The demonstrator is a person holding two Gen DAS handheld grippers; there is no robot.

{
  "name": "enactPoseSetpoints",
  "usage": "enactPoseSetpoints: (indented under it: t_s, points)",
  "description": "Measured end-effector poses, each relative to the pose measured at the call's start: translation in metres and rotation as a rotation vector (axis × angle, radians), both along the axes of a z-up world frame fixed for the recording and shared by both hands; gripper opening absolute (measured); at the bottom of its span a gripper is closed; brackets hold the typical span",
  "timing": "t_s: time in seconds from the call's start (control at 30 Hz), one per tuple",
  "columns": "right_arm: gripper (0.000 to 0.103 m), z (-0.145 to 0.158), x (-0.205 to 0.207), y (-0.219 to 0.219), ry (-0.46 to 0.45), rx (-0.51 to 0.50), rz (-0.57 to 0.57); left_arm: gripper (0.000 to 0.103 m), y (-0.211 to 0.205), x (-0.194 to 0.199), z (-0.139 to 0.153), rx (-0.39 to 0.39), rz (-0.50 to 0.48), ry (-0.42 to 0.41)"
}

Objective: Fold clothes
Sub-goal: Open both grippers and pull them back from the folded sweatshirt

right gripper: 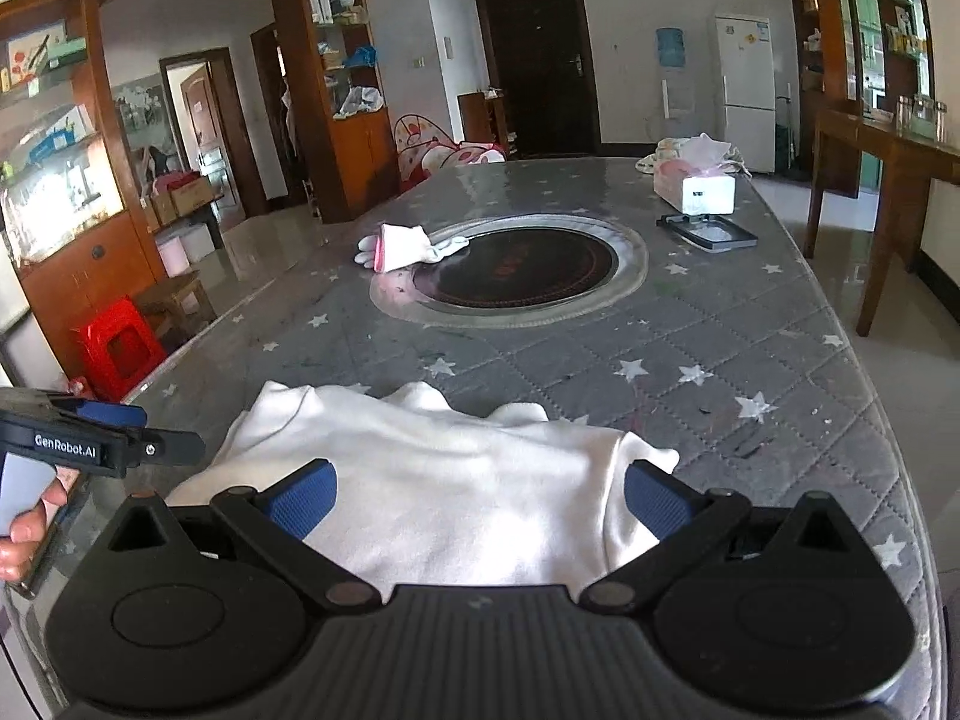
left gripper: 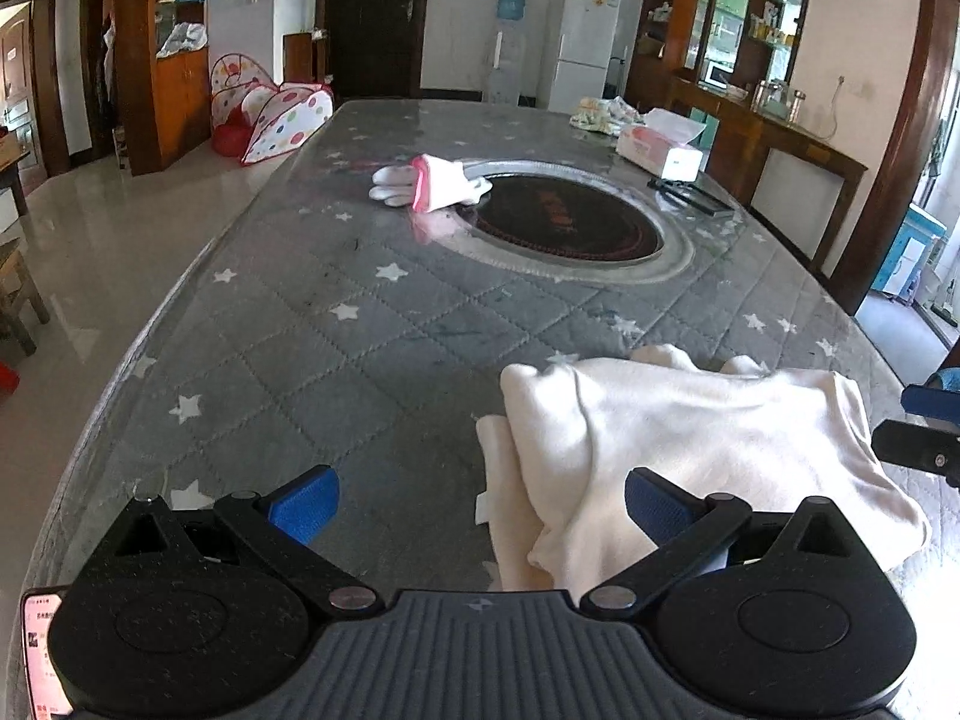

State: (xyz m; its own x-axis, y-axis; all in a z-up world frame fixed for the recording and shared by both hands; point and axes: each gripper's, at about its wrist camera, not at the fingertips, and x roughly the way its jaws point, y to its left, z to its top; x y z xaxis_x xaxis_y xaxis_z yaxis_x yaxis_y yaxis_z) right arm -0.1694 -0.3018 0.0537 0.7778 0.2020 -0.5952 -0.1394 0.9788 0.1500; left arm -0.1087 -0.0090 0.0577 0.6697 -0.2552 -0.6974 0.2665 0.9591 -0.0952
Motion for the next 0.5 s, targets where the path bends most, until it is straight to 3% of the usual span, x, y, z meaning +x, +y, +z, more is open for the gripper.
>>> enactPoseSetpoints:
  t_s: [0.5]
  points:
    - [0.099, -0.003, -0.001, 0.015, 0.007, 0.002, 0.04, 0.103, 0.014, 0.004, -0.001, -0.024, 0.095, 0.006]
